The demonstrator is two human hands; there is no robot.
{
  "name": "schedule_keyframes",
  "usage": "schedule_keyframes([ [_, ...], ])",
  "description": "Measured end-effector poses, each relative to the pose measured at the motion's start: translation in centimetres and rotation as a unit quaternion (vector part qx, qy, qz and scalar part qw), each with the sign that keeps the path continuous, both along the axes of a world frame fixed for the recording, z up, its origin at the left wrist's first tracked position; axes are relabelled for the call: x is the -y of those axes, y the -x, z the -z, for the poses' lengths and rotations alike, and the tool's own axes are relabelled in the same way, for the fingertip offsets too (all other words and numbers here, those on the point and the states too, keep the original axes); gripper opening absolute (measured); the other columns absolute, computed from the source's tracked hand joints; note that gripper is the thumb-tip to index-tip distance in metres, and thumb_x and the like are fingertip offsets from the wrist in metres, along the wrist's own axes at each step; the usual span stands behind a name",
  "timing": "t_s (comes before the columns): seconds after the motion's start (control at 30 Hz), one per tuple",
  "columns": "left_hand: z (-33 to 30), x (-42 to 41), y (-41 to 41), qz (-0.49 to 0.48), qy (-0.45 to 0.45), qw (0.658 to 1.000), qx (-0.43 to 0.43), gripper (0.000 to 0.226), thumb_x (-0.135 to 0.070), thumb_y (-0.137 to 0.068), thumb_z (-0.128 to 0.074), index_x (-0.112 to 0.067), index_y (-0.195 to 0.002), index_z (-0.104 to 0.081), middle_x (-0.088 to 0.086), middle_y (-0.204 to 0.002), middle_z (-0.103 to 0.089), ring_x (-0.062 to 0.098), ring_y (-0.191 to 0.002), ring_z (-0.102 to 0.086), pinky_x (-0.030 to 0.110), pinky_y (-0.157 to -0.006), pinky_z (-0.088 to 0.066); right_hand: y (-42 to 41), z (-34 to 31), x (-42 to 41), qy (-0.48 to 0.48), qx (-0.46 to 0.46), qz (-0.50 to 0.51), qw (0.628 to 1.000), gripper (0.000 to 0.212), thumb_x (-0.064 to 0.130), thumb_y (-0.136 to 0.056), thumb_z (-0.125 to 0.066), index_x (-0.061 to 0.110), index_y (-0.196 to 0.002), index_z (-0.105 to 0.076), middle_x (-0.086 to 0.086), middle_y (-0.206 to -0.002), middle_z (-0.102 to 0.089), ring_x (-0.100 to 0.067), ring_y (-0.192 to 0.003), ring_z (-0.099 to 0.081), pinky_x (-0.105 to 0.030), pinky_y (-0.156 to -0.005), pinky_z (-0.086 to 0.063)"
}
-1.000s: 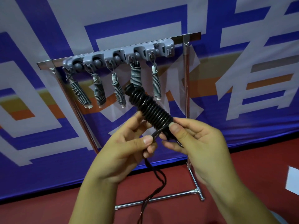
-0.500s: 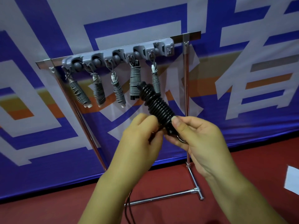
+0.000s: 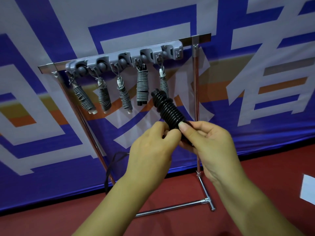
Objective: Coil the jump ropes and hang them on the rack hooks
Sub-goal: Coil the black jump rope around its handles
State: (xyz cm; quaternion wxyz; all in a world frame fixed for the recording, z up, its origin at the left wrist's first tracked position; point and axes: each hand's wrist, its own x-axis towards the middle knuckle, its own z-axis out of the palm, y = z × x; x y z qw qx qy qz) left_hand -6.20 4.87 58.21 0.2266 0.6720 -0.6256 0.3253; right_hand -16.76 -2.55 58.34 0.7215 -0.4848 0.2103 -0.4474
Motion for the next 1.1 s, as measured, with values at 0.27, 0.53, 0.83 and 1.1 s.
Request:
schedule_keyframes([
  [0.27, 0.8, -0.2, 0.8, 0.113, 0.086, 0.895, -0.423, 0.019, -0.037, -0.090, -0.058, -0.022, -0.079, -0.065, -0.013, -0.076, -0.065, 0.004, -0.067, -0.058, 0.015, -0.059, -0.044, -0.5, 1.0, -0.2, 0.020, 0.020, 0.029, 0.999, 0.009, 0.006, -0.085, -0.065, 0.006, -0.093, -0.068, -0.007, -0.080, -0.075, -0.019, -0.077, -0.072, -0.022, -0.066, -0.055],
  [0.53, -1.0, -0.8, -0.1, 0.123, -0.014, 0.775, -0.620, 0.035, -0.045, -0.073, -0.060, -0.011, -0.077, -0.064, -0.004, -0.058, -0.054, 0.006, -0.057, -0.047, 0.018, -0.057, -0.042, 0.1, 0.4, -0.6, 0.089, 0.021, 0.025, 0.995, 0.017, 0.019, -0.071, -0.067, 0.019, -0.088, -0.067, 0.003, -0.079, -0.075, -0.016, -0.074, -0.072, -0.020, -0.064, -0.056],
  [0.83, -2.0, -2.1, -1.3, 0.139, -0.056, 0.839, -0.523, 0.019, -0.040, -0.077, -0.058, -0.028, -0.083, -0.073, -0.014, -0.087, -0.071, -0.002, -0.079, -0.063, 0.012, -0.073, -0.046, 0.4, 0.4, -1.0, 0.086, 0.012, 0.011, 0.996, 0.022, 0.020, -0.067, -0.068, 0.017, -0.089, -0.068, -0.002, -0.081, -0.075, -0.020, -0.076, -0.073, -0.024, -0.066, -0.057],
  [1.1, -0.7, -1.3, -0.7, 0.116, 0.059, 0.913, -0.388, 0.011, -0.036, -0.082, -0.061, -0.027, -0.078, -0.059, -0.011, -0.088, -0.062, 0.004, -0.079, -0.059, 0.009, -0.069, -0.041, 1.0, -0.4, -1.3, 0.018, 0.021, -0.030, 0.999, 0.029, 0.023, -0.070, -0.065, 0.002, -0.091, -0.068, -0.013, -0.079, -0.073, -0.020, -0.070, -0.071, -0.017, -0.055, -0.051],
])
